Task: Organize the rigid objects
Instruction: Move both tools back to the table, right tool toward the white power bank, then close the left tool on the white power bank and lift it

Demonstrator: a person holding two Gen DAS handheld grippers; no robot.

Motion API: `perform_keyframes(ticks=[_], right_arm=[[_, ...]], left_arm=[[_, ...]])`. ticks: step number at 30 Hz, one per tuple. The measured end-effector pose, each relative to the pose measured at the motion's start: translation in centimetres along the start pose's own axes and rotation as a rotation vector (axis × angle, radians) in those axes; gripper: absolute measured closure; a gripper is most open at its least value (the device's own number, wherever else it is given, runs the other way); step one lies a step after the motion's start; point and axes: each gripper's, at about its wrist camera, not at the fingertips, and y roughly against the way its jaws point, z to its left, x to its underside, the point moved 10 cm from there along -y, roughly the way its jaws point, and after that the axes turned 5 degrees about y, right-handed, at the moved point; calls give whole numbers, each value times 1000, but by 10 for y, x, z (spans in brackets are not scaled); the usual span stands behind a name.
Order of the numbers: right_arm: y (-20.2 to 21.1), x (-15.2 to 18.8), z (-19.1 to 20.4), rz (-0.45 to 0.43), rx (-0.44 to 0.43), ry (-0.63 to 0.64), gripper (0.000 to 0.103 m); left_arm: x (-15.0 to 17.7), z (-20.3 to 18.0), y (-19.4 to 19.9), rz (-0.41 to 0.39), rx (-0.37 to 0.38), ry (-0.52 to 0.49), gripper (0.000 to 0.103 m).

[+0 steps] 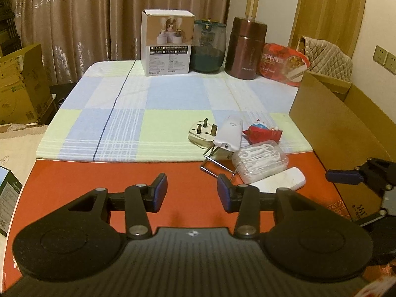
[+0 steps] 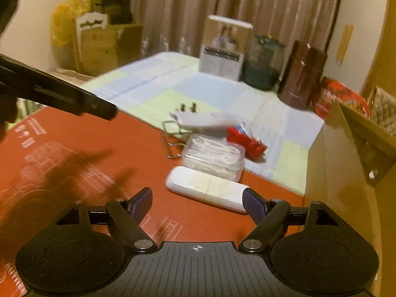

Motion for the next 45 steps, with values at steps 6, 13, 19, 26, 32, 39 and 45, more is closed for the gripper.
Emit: perform_keyframes(ticks=[6,13,19,26,32,39,45], right_arm=[[-30,6,-21,52,15,-113,16],[-53,2,-44,45,-3,-213,14],[-67,1,-55,36,-35,-290,13],[-64,2,-47,62,-92,-321,12],[-46,8,-21,94,-173,-324,12],[-23,12,20,109,-349,-270,13],[-17,14,-3,117,-155,-216,13]], left_arm=[[-2,3,-14,27,8,1,58],[-5,7,-23,42,21,21,57],[-3,5,-26,58,33,26,57],[2,8,-28,73,26,27,57],[7,15,-26,80,18,30,57],[20,28,-23,106,17,43,57],[30,11,-28,142,85,101,57]])
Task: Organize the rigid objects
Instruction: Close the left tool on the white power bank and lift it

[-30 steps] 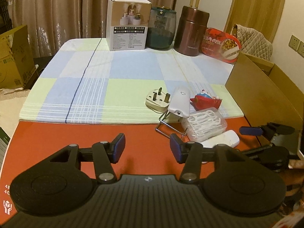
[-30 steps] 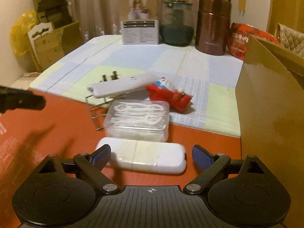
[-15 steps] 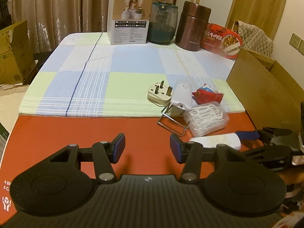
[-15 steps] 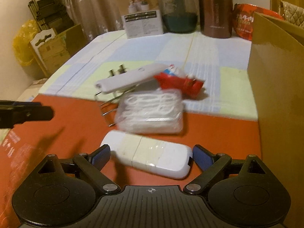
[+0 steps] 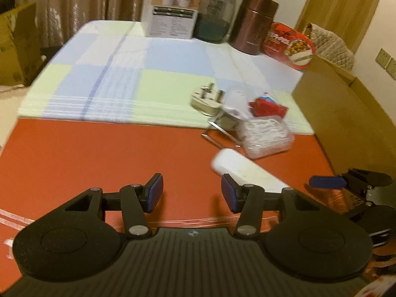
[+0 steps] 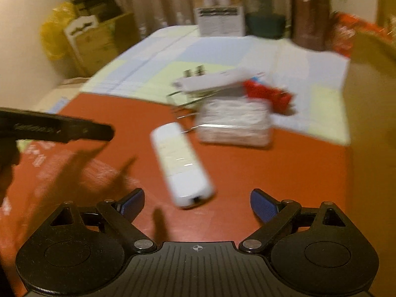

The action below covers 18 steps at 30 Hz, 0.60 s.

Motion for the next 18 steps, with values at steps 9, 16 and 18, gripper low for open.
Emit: perform_keyframes(ticks=[9,16,18], right_arm=[[-20,-1,15,-32,-95,66,28],[-18,3,60,-63,-252,203,30],[-19,5,53,-47,-208,212,30]], left_arm=[[0,-20,-6,-10,16,3,57],[2,-17,-12,5,4,14,56],[4,-23,-15,10,11,2,56]])
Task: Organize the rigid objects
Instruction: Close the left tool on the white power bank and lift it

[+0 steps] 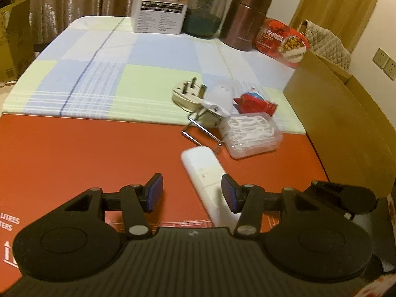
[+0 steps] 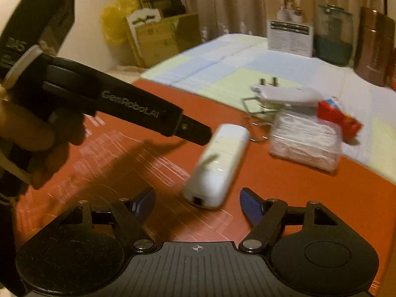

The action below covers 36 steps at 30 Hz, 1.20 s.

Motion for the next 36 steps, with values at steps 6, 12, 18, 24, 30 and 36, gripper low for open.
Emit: perform_keyframes(ticks=[6,12,18,24,30,36], right_arm=[[6,12,-32,34,132,-61,30],[13,17,-45,55,200,-41,30],[13,18,-53,53,225,-67,30],[16,12,-56,29,247,-85,30],[16,-1,-62,-26,281,-112,30],[8,-16,-74,-58,325,-141,15]], left_arm=[[12,-22,-16,31,17,-54,56],[17,-35,-33,33,-21,-139,55],[13,-18,-29,36,-76,-145,62],[10,-1,-24,29,-97,-136,68],[8,10,-20,19,-114,-138,68],[3,21,-20,15,-113,-133,68]])
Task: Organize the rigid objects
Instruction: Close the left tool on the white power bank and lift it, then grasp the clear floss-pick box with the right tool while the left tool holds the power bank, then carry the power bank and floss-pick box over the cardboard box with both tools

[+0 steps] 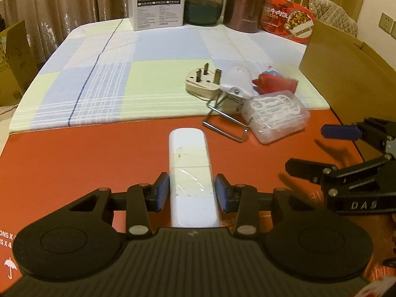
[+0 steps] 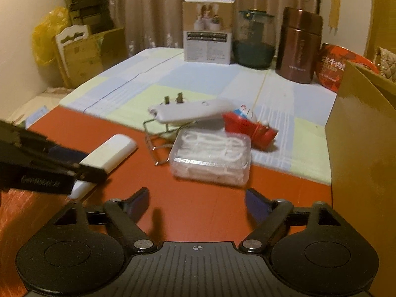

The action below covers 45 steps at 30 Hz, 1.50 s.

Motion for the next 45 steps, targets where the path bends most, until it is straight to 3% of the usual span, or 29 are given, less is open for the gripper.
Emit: perform_keyframes(ticks=[15,25,34,45], right_arm=[[-33,-18,-13,-41,82,-31,11],[-41,-19,-18,-35,75,-48,19],[-22,-4,-23,21,79,-95,20],[30,38,-4,64,40,-128,19]], left_arm=[[-3,5,-3,-13,-2,-16,65],[-4,0,-8,-25,-15,-52,63],[3,-6,-2,-28,-4,-80,68],[49,-35,33,-33,33,-135,68]])
